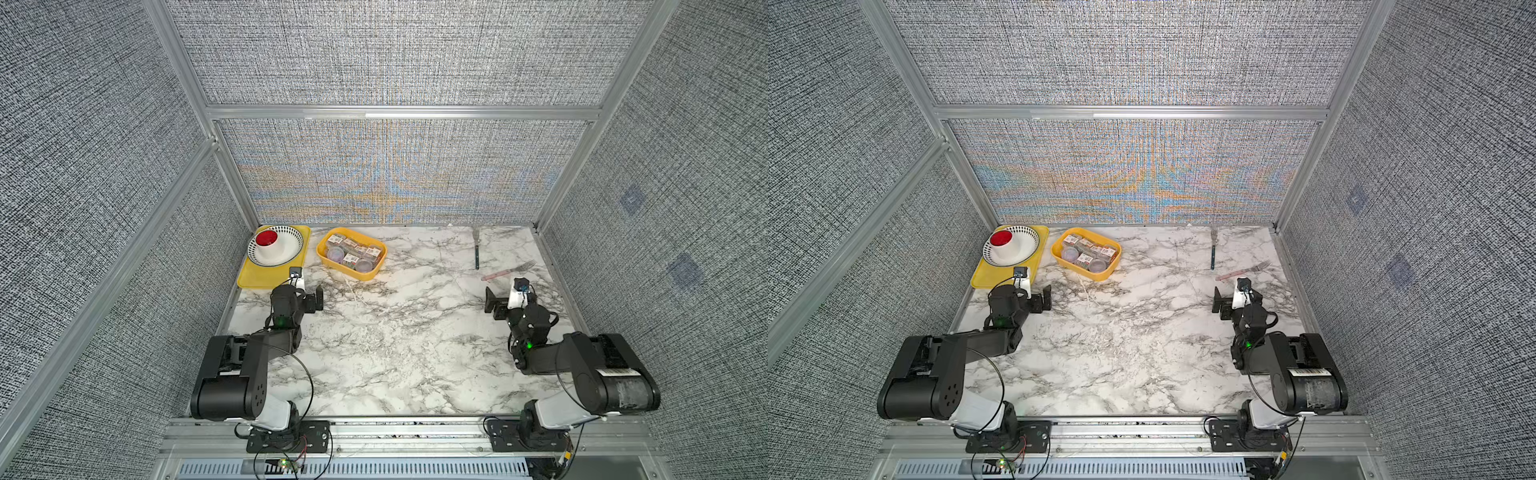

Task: Take the paper clips out of the storage box
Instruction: Move the storage box to the center of the board.

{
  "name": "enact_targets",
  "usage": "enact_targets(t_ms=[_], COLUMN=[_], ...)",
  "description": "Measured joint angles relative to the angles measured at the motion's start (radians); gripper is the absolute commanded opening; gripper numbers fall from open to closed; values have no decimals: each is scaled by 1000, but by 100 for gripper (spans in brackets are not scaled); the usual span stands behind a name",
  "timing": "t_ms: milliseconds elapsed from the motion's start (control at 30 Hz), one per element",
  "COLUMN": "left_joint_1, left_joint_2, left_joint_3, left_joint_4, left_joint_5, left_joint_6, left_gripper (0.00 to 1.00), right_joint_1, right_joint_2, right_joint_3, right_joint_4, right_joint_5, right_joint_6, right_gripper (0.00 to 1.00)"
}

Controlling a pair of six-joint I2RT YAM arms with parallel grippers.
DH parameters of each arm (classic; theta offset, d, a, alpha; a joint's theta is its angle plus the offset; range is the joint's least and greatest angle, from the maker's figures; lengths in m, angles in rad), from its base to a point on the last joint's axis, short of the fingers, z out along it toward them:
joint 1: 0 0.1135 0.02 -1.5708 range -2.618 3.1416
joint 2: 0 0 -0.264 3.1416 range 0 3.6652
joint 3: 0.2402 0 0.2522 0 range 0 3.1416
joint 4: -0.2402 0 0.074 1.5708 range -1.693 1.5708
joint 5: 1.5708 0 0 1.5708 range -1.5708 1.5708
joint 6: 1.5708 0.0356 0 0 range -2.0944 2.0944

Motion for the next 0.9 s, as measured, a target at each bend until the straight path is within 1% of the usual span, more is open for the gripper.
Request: enact_targets(t_ms=[900], left_joint_1=[-2], left_joint_2=[0], left_joint_3=[0], left_joint_4=[0], left_joint_5=[0], left_joint_6=[0], left_gripper=[100], right_joint_1=[-5], right_joint_2=[0], right_joint_3=[0], right_joint_4=[0], right_joint_5=[-17], right_joint_6=[3], right_gripper=[99])
